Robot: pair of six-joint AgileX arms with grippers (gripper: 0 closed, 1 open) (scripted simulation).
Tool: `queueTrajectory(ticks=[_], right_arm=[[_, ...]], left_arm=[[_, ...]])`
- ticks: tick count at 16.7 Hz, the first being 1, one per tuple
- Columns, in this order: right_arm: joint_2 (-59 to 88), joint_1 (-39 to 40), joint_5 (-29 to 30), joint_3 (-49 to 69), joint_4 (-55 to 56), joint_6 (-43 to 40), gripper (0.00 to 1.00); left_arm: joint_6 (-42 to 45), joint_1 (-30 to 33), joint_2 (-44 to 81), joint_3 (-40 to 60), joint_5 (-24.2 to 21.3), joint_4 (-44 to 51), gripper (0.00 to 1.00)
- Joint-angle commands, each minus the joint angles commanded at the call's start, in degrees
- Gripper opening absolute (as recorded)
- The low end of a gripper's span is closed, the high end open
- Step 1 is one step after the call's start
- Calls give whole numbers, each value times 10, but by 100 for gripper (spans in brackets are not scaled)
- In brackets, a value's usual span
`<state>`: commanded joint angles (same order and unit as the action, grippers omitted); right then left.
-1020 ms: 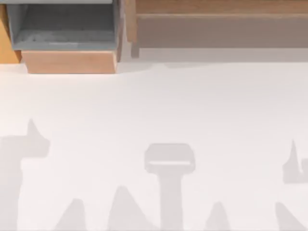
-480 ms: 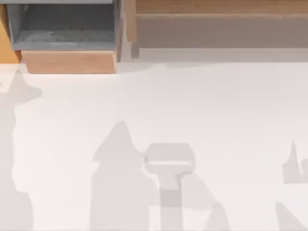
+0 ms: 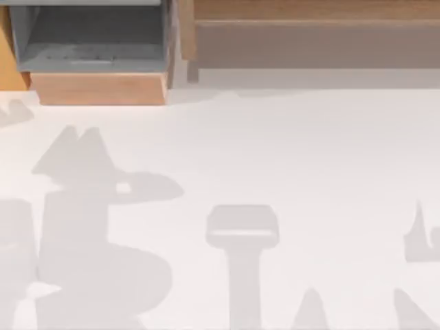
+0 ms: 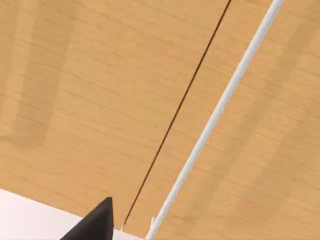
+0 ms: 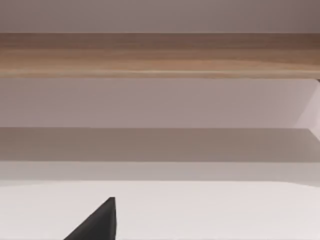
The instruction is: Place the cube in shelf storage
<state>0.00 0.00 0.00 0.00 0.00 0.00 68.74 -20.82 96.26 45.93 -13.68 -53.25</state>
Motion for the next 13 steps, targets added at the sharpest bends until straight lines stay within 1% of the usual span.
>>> queueTrajectory(ticks=[4, 7, 10, 13], right_arm=[[0, 0, 0, 0, 0, 0, 100], [0, 0, 0, 0, 0, 0, 100], [0, 0, 0, 0, 0, 0, 100], [0, 0, 0, 0, 0, 0, 100]], left_arm=[[70, -8, 174, 43, -52, -42, 100], [134, -15, 271, 92, -90, -78, 100], [195, -25, 326, 146, -119, -118, 100], [221, -32, 344, 171, -130, -141, 100]])
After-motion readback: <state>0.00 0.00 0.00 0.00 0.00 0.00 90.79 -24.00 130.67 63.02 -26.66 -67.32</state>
